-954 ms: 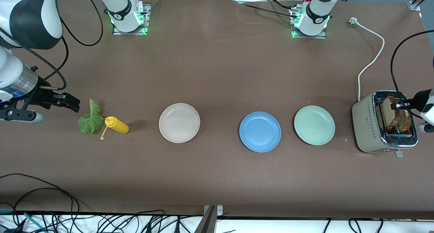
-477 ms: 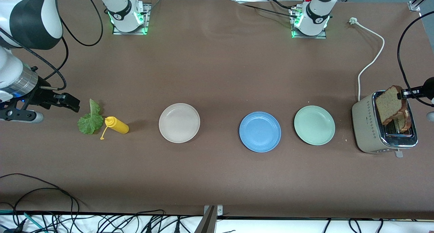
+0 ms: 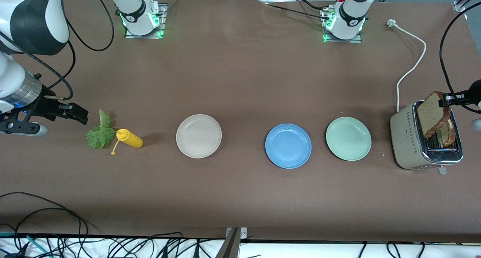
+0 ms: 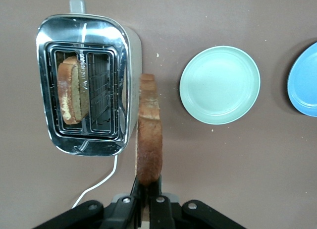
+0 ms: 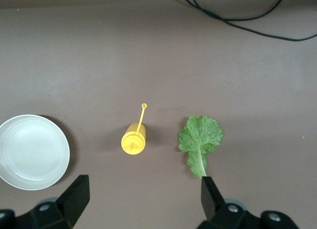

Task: Make sandwich in blue plate with both arms
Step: 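Carry the bread slice with the left gripper over the blue plate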

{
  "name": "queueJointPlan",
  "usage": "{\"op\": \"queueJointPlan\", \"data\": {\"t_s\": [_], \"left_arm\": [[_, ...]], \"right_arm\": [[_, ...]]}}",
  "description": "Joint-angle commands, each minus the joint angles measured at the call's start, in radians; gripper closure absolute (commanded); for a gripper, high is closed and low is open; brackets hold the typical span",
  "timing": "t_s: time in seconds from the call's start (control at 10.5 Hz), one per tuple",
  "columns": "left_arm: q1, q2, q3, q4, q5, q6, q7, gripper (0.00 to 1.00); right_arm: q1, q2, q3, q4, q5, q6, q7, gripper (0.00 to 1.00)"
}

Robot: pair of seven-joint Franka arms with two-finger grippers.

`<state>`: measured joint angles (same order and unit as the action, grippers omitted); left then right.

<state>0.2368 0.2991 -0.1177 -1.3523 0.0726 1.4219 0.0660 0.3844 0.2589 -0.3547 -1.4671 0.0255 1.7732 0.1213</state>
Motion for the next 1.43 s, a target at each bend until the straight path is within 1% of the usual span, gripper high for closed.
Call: {"op": "queueJointPlan", "data": {"t_s": [0.0, 0.1, 0.29, 0.48, 0.67, 0.76, 1.05, 1.34], "left_arm": [[-0.036, 0.034, -0.002, 0.019, -0.019, -0.014, -0.023, 1.0], [-0.045, 0.047, -0.005, 0.019, -0.051, -0.012, -0.028, 1.0], [-0.054, 0.066, -0.005, 0.001, -0.17, 0.032, -0.041, 1.0], [-0.056, 0.083, -0.003, -0.039, -0.334, 0.089, -0.061, 1.0], [-0.06, 0.095, -0.003, -0.118, -0.484, 0.155, -0.06, 1.0], [-0.091, 0.109, -0.003, -0.131, -0.554, 0.163, -0.061, 1.0], [-0.164, 0.172, -0.003, -0.139, -0.672, 0.27, -0.113, 1.0], [-0.223, 0.241, -0.003, -0.146, -0.856, 0.362, -0.109, 1.0]], "right_arm": [[-0.002, 0.0, 0.0, 0.005, -0.012, -0.001, -0.011, 0.0], [-0.002, 0.0, 0.0, 0.005, -0.012, -0.001, -0.011, 0.0], [-0.002, 0.0, 0.0, 0.004, -0.012, -0.001, -0.011, 0.0], [-0.004, 0.0, 0.0, 0.004, -0.012, 0.0, -0.017, 0.0], [-0.004, 0.0, 0.0, 0.004, -0.012, 0.0, -0.017, 0.0], [-0.004, 0.0, 0.0, 0.005, -0.012, 0.0, -0.017, 0.0], [-0.004, 0.0, 0.0, 0.004, -0.012, 0.0, -0.017, 0.0], [-0.004, 0.002, 0.0, 0.005, -0.012, 0.0, -0.017, 0.0]]}}
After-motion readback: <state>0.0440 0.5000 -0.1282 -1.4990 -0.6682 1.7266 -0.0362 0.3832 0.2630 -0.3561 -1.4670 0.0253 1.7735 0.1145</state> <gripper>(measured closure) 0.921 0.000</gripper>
